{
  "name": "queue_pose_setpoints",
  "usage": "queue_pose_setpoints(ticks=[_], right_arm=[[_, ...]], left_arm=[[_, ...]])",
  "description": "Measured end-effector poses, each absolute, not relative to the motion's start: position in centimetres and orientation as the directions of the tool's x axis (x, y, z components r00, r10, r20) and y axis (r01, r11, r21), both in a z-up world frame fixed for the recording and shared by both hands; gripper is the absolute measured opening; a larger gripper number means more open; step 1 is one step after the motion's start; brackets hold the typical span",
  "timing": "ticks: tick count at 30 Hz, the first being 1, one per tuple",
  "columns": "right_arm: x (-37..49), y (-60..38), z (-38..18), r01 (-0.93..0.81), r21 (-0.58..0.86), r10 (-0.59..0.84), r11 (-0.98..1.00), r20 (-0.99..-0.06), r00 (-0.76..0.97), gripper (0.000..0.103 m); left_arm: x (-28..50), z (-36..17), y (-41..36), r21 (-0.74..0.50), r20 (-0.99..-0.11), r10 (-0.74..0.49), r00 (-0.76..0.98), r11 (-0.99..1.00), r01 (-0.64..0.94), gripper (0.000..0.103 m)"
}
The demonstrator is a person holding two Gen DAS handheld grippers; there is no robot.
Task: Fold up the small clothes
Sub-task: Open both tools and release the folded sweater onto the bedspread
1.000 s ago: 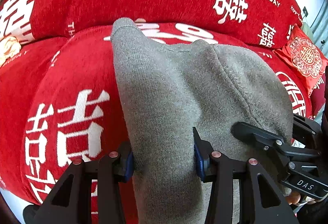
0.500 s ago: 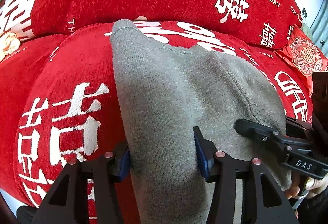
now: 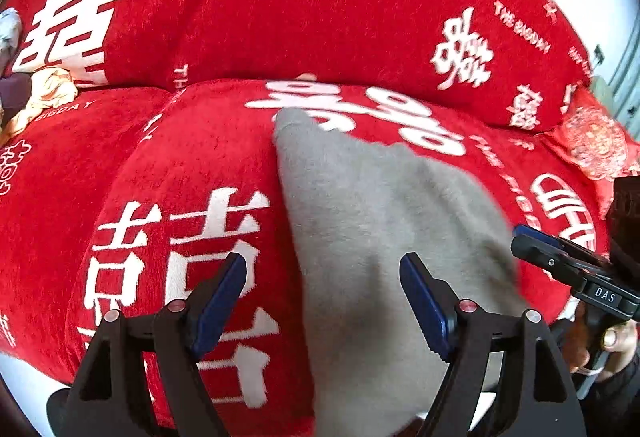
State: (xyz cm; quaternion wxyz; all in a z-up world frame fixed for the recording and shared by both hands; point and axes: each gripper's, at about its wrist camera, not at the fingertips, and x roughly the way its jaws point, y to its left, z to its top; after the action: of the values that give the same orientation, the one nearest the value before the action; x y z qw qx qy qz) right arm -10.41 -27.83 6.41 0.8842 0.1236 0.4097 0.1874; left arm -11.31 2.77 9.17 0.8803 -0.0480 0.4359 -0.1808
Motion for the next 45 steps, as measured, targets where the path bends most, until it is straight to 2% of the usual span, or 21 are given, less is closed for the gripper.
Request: queue_pose_setpoints(ticks=[3,6,8,9,12,14,21,24,27,28,29,35,41,45], right_arm=[[-12.1,-26.6,8.2,-0.325,0.353,0.479,0.878,-0.645,0.595,0.054],[-14.0,-24.4,8.4,-0.445,0.317,0.533,0.838,-0.650,0.541,0.056],[-14.9,-23.6,7.6,-0.475,0.290,0.531,0.831,-0.671,0.519,0.057],[-15.0,-23.3,6.7,-0.473,0.273,0.513,0.838,-0.690,0.511,0.057],[-14.5,-23.9,3.5,-0.418,0.307,0.492,0.855,-0.736,0.466,0.056],[-14.5,-24.5,2.7,-0.410,0.354,0.527,0.841,-0.707,0.471,0.056],[-14.0,-24.2,4.6,-0.423,0.337,0.524,0.841,-0.701,0.483,0.057],[-13.1,-24.1,5.0,-0.418,0.338,0.523,0.843,-0.699,0.489,0.057],[-11.8,-23.9,4.4,-0.398,0.335,0.505,0.854,-0.717,0.481,0.057],[-11.5,-23.9,4.2,-0.392,0.335,0.501,0.857,-0.721,0.479,0.057],[-11.2,-24.0,3.9,-0.387,0.337,0.499,0.858,-0.722,0.479,0.057],[-10.0,-24.1,3.5,-0.396,0.336,0.503,0.855,-0.722,0.474,0.058],[-9.0,-24.4,4.7,-0.350,0.351,0.488,0.869,-0.728,0.481,0.059],[-9.7,-23.9,6.6,-0.343,0.314,0.457,0.885,-0.723,0.518,0.063]], left_arm=[[-13.2,9.2,1.5,-0.204,-0.754,-0.366,0.546,0.920,0.336,0.080],[-14.2,7.7,0.7,-0.107,-0.785,-0.287,0.549,0.935,0.337,0.080],[-13.8,5.8,1.2,-0.094,-0.813,-0.250,0.526,0.948,0.305,0.080],[-13.3,4.7,2.0,-0.129,-0.827,-0.259,0.500,0.951,0.280,0.080],[-12.9,3.1,3.4,-0.197,-0.820,-0.297,0.489,0.949,0.248,0.097],[-12.8,2.8,3.7,-0.223,-0.820,-0.313,0.479,0.946,0.237,0.097],[-11.8,5.6,4.3,-0.212,-0.780,-0.291,0.554,0.956,0.203,0.097],[-10.2,4.6,4.4,-0.171,-0.811,-0.236,0.536,0.971,0.169,0.097],[-9.1,3.3,5.0,-0.216,-0.824,-0.266,0.501,0.964,0.157,0.097],[-8.8,3.0,5.1,-0.228,-0.823,-0.276,0.497,0.961,0.157,0.100],[-8.4,2.8,5.1,-0.230,-0.823,-0.278,0.496,0.961,0.156,0.103],[-7.0,2.5,3.9,-0.212,-0.831,-0.273,0.484,0.961,0.178,0.103],[-6.4,5.5,2.5,-0.201,-0.821,-0.263,0.507,0.964,0.174,0.103],[-7.4,7.6,1.2,-0.134,-0.810,-0.212,0.547,0.975,0.180,0.103]])
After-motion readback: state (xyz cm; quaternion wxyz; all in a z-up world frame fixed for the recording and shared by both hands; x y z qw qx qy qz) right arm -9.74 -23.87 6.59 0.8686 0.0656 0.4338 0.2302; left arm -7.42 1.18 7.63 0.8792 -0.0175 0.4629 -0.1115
